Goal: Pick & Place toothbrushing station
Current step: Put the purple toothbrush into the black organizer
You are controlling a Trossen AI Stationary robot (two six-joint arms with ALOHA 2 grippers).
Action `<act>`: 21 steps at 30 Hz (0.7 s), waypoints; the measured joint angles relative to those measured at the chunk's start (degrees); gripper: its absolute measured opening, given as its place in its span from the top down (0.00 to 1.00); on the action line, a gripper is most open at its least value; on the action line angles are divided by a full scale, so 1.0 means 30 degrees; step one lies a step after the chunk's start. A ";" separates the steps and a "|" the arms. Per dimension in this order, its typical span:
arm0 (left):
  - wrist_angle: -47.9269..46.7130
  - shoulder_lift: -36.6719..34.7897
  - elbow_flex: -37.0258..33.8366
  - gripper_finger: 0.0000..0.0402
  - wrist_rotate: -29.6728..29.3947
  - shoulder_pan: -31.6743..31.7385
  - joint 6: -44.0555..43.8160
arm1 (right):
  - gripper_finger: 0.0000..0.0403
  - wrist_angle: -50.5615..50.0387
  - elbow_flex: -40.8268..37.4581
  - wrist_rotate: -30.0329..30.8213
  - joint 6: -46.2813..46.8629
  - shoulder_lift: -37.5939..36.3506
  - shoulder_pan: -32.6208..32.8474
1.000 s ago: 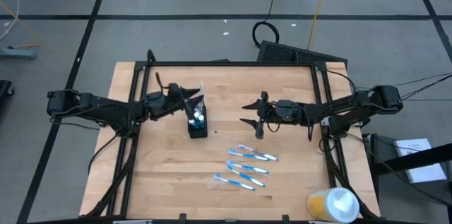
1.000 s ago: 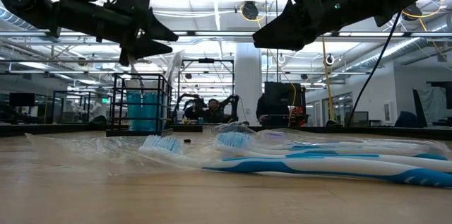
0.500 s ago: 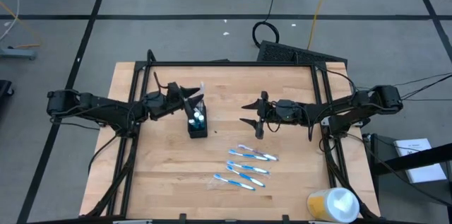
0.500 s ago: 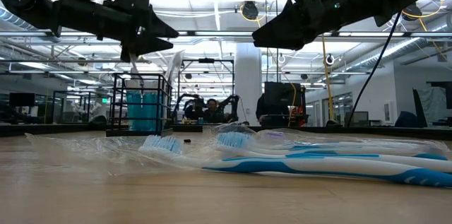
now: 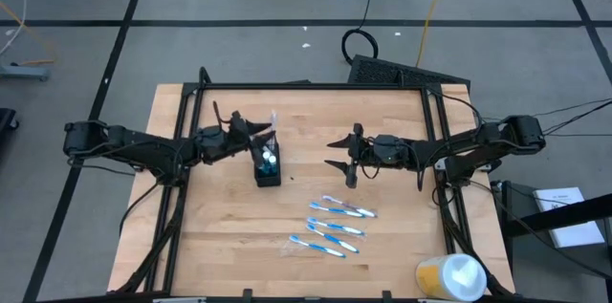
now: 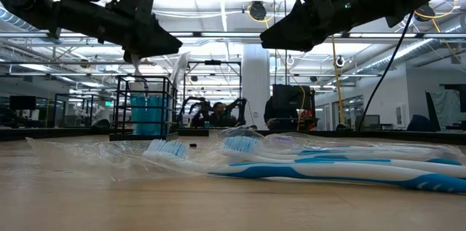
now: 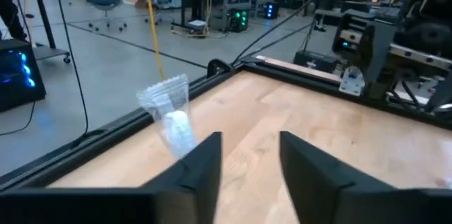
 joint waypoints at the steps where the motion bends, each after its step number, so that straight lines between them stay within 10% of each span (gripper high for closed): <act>1: -0.0001 0.0000 0.0000 0.70 0.0142 0.0000 -0.0027 | 0.44 0.0000 0.0000 -0.0001 0.0000 0.0000 -0.0003; 8: 0.0214 0.0000 0.0000 0.98 0.0821 0.0000 -0.0570 | 0.44 0.0000 0.0000 -0.0005 0.0003 0.0000 0.0005; 21: 0.2505 -0.0579 0.0000 0.86 0.0682 0.0000 -0.0093 | 0.44 -0.0015 0.0000 -0.0005 0.0000 0.0000 0.0005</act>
